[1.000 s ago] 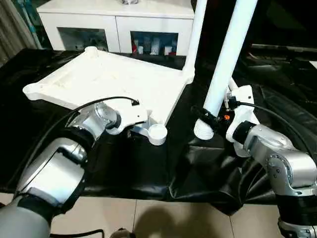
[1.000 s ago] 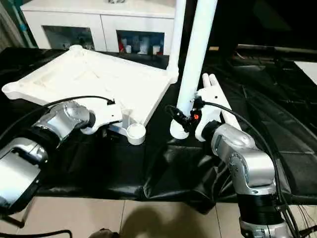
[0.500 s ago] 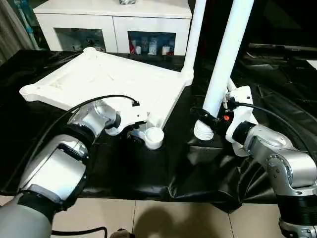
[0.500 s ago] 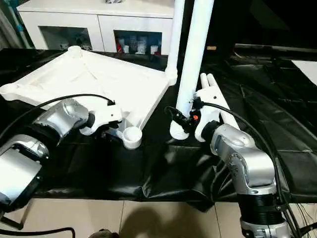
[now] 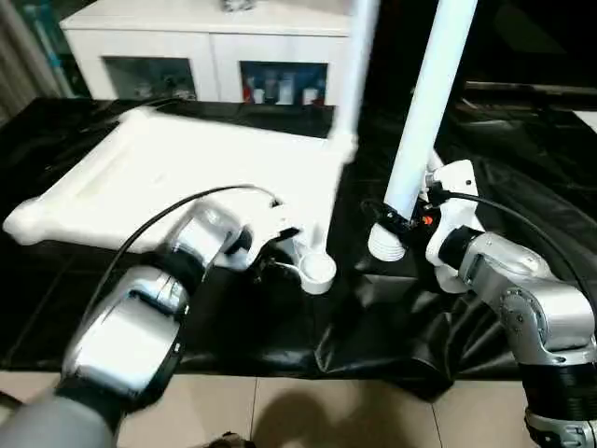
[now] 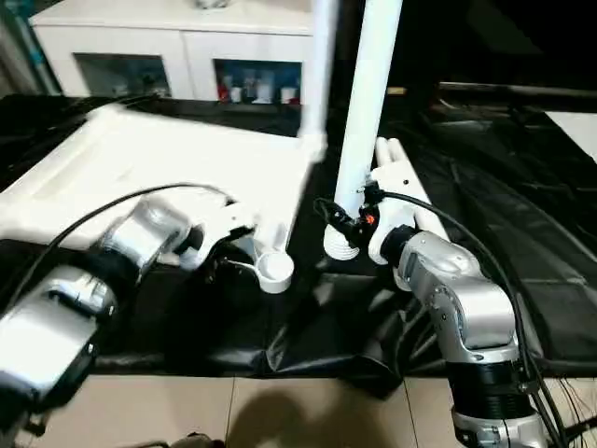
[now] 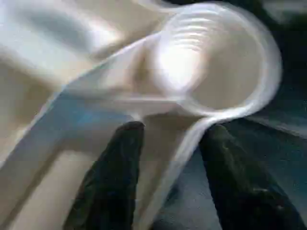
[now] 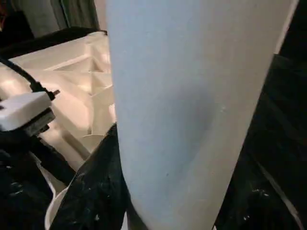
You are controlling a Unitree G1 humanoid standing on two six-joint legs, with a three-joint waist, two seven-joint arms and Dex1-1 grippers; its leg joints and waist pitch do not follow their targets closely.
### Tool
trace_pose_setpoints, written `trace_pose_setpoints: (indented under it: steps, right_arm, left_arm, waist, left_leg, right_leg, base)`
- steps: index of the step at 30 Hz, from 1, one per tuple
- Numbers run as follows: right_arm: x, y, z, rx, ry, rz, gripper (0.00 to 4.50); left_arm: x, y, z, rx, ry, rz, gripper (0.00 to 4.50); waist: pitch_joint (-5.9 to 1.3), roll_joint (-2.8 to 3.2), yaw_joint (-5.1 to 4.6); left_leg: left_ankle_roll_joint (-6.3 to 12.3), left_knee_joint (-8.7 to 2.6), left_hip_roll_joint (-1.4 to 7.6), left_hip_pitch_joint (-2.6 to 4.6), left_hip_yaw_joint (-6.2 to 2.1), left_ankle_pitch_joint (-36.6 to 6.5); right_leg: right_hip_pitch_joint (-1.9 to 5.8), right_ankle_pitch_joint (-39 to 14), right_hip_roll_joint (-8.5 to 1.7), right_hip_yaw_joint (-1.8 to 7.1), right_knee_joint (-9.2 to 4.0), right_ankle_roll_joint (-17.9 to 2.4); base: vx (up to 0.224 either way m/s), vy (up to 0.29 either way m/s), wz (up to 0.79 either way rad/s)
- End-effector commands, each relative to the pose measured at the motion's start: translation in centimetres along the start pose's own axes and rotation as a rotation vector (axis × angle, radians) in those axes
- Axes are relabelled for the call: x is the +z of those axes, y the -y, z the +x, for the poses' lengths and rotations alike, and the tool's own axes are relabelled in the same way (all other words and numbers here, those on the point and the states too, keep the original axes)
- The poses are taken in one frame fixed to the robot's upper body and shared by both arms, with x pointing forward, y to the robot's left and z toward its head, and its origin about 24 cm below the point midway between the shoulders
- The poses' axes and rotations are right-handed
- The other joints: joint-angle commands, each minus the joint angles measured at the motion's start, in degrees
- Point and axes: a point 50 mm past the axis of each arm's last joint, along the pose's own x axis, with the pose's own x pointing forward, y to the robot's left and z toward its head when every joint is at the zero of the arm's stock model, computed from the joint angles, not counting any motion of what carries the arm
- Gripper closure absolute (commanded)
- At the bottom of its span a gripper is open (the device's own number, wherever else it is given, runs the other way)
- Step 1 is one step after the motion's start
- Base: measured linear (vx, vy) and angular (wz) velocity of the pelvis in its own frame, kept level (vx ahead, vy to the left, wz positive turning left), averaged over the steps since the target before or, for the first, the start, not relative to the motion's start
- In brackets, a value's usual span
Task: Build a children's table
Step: Insert table leg to table base
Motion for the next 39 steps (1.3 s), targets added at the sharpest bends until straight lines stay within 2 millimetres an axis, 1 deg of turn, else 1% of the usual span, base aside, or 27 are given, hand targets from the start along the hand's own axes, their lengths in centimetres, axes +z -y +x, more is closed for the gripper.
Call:
trace_pose_setpoints:
  steps: [1, 3, 4, 6, 7, 8, 9, 10, 11, 12, 13, 14, 15, 16, 17, 18, 19, 20, 22, 24, 25, 28, 32, 33, 34, 37, 39]
  right_arm:
    - [0.4, 0.1, 0.1, -0.006, 0.017, -0.02, 2.62]
    - [0.3, 0.0, 0.1, -0.006, 0.016, -0.021, 2.62]
    - [0.3, 0.0, 0.1, -0.006, 0.015, -0.022, 2.62]
    - [0.2, 0.0, 0.0, -0.008, 0.013, -0.021, 2.62]
    - [0.2, 0.0, 0.0, -0.008, 0.013, -0.021, 2.62]
    - [0.2, 0.0, 0.0, -0.008, 0.012, -0.021, 2.62]
    - [0.2, 0.1, 0.0, -0.01, 0.011, -0.021, 2.62]
    - [0.2, 0.1, 0.0, -0.013, 0.01, -0.02, 2.62]
    - [0.2, 0.1, 0.0, -0.013, 0.01, -0.02, 2.62]
    - [0.1, 0.1, 0.0, -0.014, 0.01, -0.018, 2.62]
    - [0.1, 0.1, 0.0, -0.014, 0.01, -0.018, 2.62]
    - [0.1, 0.1, 0.0, -0.015, 0.009, -0.017, 2.62]
    - [0.0, 0.1, 0.0, -0.015, 0.007, -0.016, 2.62]
    - [0.0, 0.1, 0.0, -0.014, 0.007, -0.016, 2.62]
    - [-0.1, 0.0, 0.1, -0.014, 0.005, -0.016, 2.62]
    - [-0.1, 0.0, 0.1, -0.014, 0.005, -0.016, 2.62]
    - [-0.2, 0.0, 0.1, -0.011, 0.002, -0.018, 2.62]
    - [-0.2, 0.0, 0.1, -0.008, 0.0, -0.021, 2.62]
    - [-0.2, 0.0, 0.2, -0.004, -0.003, -0.026, 2.62]
    - [-0.2, 0.0, 0.2, -0.004, -0.003, -0.026, 2.62]
    - [-0.2, 0.0, 0.1, -0.002, -0.004, -0.028, 2.62]
    - [-0.2, 0.0, 0.0, 0.002, -0.008, -0.033, 2.62]
    - [-0.2, 0.0, 0.0, 0.005, -0.011, -0.038, 2.62]
    - [-0.2, 0.0, 0.0, 0.005, -0.011, -0.038, 2.62]
    - [-0.2, 0.0, 0.0, 0.006, -0.011, -0.039, 2.62]
    - [-0.2, -0.1, -0.1, 0.005, -0.011, -0.043, 2.62]
    - [-0.2, -0.1, -0.1, 0.005, -0.011, -0.044, 2.62]
  left_arm:
    - [-0.3, -0.2, 0.1, 0.059, 0.013, -0.024, 2.69]
    - [-0.5, -0.3, 0.1, 0.096, 0.021, -0.011, 2.88]
    - [-0.5, -0.3, 0.1, 0.112, 0.038, 0.01, 2.88]
    - [-0.6, -0.5, 0.1, 0.161, 0.068, 0.019, 2.94]
    - [-0.6, -0.5, 0.0, 0.167, 0.072, 0.022, 3.11]
    - [-0.7, -0.6, 0.0, 0.17, 0.073, 0.024, 3.15]
    - [-0.5, -0.5, 0.0, 0.178, 0.101, 0.049, 3.18]
    - [0.1, -0.4, -0.1, 0.195, 0.171, 0.082, 3.19]
    - [0.1, -0.4, -0.1, 0.195, 0.171, 0.082, 3.19]
    - [0.6, -0.3, -0.3, 0.213, 0.222, 0.1, 3.19]
    - [0.6, -0.3, -0.3, 0.213, 0.222, 0.1, 2.98]
    - [0.7, -0.2, -0.5, 0.197, 0.252, 0.094, 2.86]
    - [0.7, -0.1, -0.7, 0.198, 0.262, 0.097, 2.8]
    - [0.7, -0.1, -0.8, 0.198, 0.262, 0.098, 2.74]
    - [0.7, 0.0, -0.9, 0.2, 0.264, 0.104, 2.59]
    - [0.7, 0.0, -0.9, 0.2, 0.264, 0.104, 2.59]
    - [0.7, -0.1, -1.1, 0.202, 0.273, 0.117, 2.44]
    - [0.8, -0.1, -1.3, 0.202, 0.28, 0.135, 2.44]
    - [0.9, -0.3, -1.8, 0.186, 0.296, 0.164, 2.44]
    - [0.9, -0.3, -1.9, 0.185, 0.297, 0.164, 2.44]
    - [1.0, -0.3, -2.0, 0.174, 0.301, 0.164, 2.44]
    - [0.7, -0.5, -2.3, 0.155, 0.274, 0.193, 2.44]
    - [0.2, -0.7, -2.3, 0.133, 0.229, 0.216, 2.44]
    - [0.1, -0.7, -2.3, 0.125, 0.22, 0.217, 2.44]
    - [-0.1, -0.7, -2.3, 0.105, 0.197, 0.218, 2.44]
    - [-0.7, -1.0, -2.3, 0.093, 0.145, 0.214, 2.44]
    - [-0.8, -1.1, -2.4, 0.098, 0.138, 0.213, 2.44]
  waist:
    - [-4.32, 0.09, 0.35]
    - [-4.23, 0.16, 0.37]
    - [-4.28, 0.22, 0.25]
    - [-4.24, 0.05, -0.01]
    - [-4.4, 0.14, -0.05]
    - [-4.44, 0.12, -0.13]
    - [-4.44, -0.09, -0.12]
    - [-4.52, -0.31, -0.1]
    - [-4.55, -0.16, -0.07]
    - [-4.7, 0.04, -0.08]
    - [-4.59, -0.01, -0.13]
    - [-4.57, -0.25, -0.16]
    - [-4.55, 0.03, 0.02]
    - [-4.43, 0.03, -0.04]
    - [-4.38, -0.22, 0.07]
    - [-4.3, -0.12, 0.07]
    - [-4.27, -0.07, 0.11]
    - [-4.27, -0.07, 0.11]
    - [-4.19, -0.08, 0.08]
    - [-4.22, -0.11, -0.01]
    - [-4.24, -0.15, 0.01]
    - [-4.39, -0.12, 0.04]
    - [-4.47, -0.05, 0.01]
    - [-4.45, 0.18, 0.04]
    - [-4.46, 0.1, -0.02]
    - [-4.51, 0.4, -0.03]
    - [-4.52, 0.38, -0.03]
  left_leg:
    - [0.19, -3.9, 1.16, 1.74, -0.43, -16.62]
    - [-0.1, -4.13, 1.27, 1.67, -0.54, -17.18]
    - [-0.31, -4.26, 1.3, 1.57, -0.64, -17.22]
    - [-0.27, -4.33, 1.29, 1.26, -0.69, -16.86]
    - [-0.09, -4.22, 1.21, 1.32, -0.64, -16.33]
    - [0.06, -4.14, 1.18, 1.35, -0.59, -16.12]
    - [0.36, -4.09, 1.14, 1.36, -0.52, -15.65]
    - [0.62, -4.05, 1.18, 1.23, -0.47, -14.6]
    - [0.83, -4.01, 1.23, 1.15, -0.51, -13.97]
    - [1.29, -3.88, 1.28, 1.17, -0.47, -12.85]
    - [1.46, -3.9, 1.27, 1.22, -0.37, -13.05]
    - [1.58, -3.89, 1.23, 1.23, -0.31, -13.18]
    - [1.5, -3.98, 1.49, 1.38, -0.36, -13.37]
    - [1.4, -4.01, 1.44, 1.44, -0.29, -14.05]
    - [1.15, -4.11, 1.48, 1.49, -0.32, -14.69]
    - [0.98, -4.16, 1.43, 1.51, -0.3, -15.07]
    - [0.62, -4.16, 1.48, 1.67, -0.27, -15.86]
    - [0.62, -4.16, 1.48, 1.67, -0.27, -15.86]
    - [-0.05, -4.35, 1.4, 1.6, -0.33, -16.67]
    - [-0.31, -4.38, 1.36, 1.47, -0.35, -16.43]
    - [-0.26, -4.33, 1.36, 1.54, -0.31, -16.27]
    - [0.03, -4.24, 1.3, 1.42, -0.3, -14.85]
    - [0.17, -4.2, 1.32, 1.44, -0.28, -14.12]
    - [0.23, -4.21, 1.3, 1.47, -0.28, -14.12]
    - [0.24, -4.21, 1.29, 1.45, -0.25, -14.09]
    - [-0.11, -4.19, 1.22, 1.55, -0.26, -14.42]
    - [-0.18, -4.22, 1.32, 1.59, -0.31, -14.52]
  right_leg:
    - [2.89, -10.15, -3.25, 1.69, -4.79, -14.57]
    - [2.83, -11.18, -3.09, 1.66, -4.85, -13.94]
    - [2.87, -10.94, -3.04, 1.65, -4.8, -13.46]
    - [3.09, -9.92, -3.01, 1.61, -4.67, -13.46]
    - [3.04, -9.0, -3.0, 1.59, -4.66, -13.39]
    - [2.98, -8.59, -2.98, 1.61, -4.65, -13.37]
    - [2.97, -8.47, -3.01, 1.65, -4.77, -13.31]
    - [3.08, -7.37, -3.02, 1.69, -4.61, -13.44]
    - [3.14, -6.44, -3.06, 1.69, -4.45, -13.69]
    - [3.03, -4.21, -2.96, 1.65, -4.19, -14.19]
    - [2.88, -4.23, -2.88, 1.65, -4.34, -14.26]
    - [2.87, -4.61, -2.86, 1.64, -4.4, -14.17]
    - [2.7, -5.4, -3.03, 1.65, -4.3, -14.43]
    - [2.52, -6.37, -2.91, 1.65, -4.44, -14.26]
    - [2.56, -7.9, -2.99, 1.67, -4.43, -13.85]
    - [2.44, -8.89, -2.93, 1.67, -4.57, -13.51]
    - [2.28, -10.23, -2.99, 1.74, -4.74, -13.04]
    - [2.28, -10.23, -2.99, 1.74, -4.74, -13.04]
    - [2.22, -12.01, -2.97, 1.78, -4.91, -11.88]
    - [2.26, -11.71, -2.96, 1.81, -4.81, -11.52]
    - [2.21, -11.35, -2.99, 1.83, -4.8, -11.5]
    - [2.29, -9.41, -2.94, 1.82, -4.65, -11.71]
    - [2.48, -7.14, -2.97, 1.8, -4.42, -12.23]
    - [2.41, -7.26, -2.99, 1.8, -4.51, -12.27]
    - [2.43, -7.19, -2.96, 1.81, -4.52, -12.24]
    - [2.51, -6.39, -2.9, 1.81, -4.48, -12.55]
    - [2.56, -5.65, -2.95, 1.79, -4.39, -12.98]
  base:
    - [0.0, 0.0, 0.0]
    - [0.0, 0.0, 0.0]
    - [0.0, 0.0, 0.0]
    - [0.0, 0.0, 0.0]
    - [0.0, 0.0, 0.0]
    - [0.0, 0.0, 0.0]
    - [0.0, 0.0, 0.0]
    - [0.0, 0.0, 0.0]
    - [0.0, 0.0, 0.0]
    - [0.0, 0.0, 0.0]
    - [0.0, 0.0, 0.0]
    - [0.0, 0.0, 0.0]
    - [0.0, 0.0, 0.0]
    - [0.0, 0.0, 0.0]
    - [0.0, 0.0, 0.0]
    - [0.0, 0.0, 0.0]
    - [0.0, 0.0, 0.0]
    - [0.0, 0.0, 0.0]
    - [0.0, 0.0, 0.0]
    - [0.0, 0.0, 0.0]
    - [0.0, 0.0, 0.0]
    - [0.0, 0.0, 0.0]
    - [0.0, 0.0, 0.0]
    - [0.0, 0.0, 0.0]
    - [0.0, 0.0, 0.0]
    - [0.0, 0.0, 0.0]
    - [0.0, 0.0, 0.0]
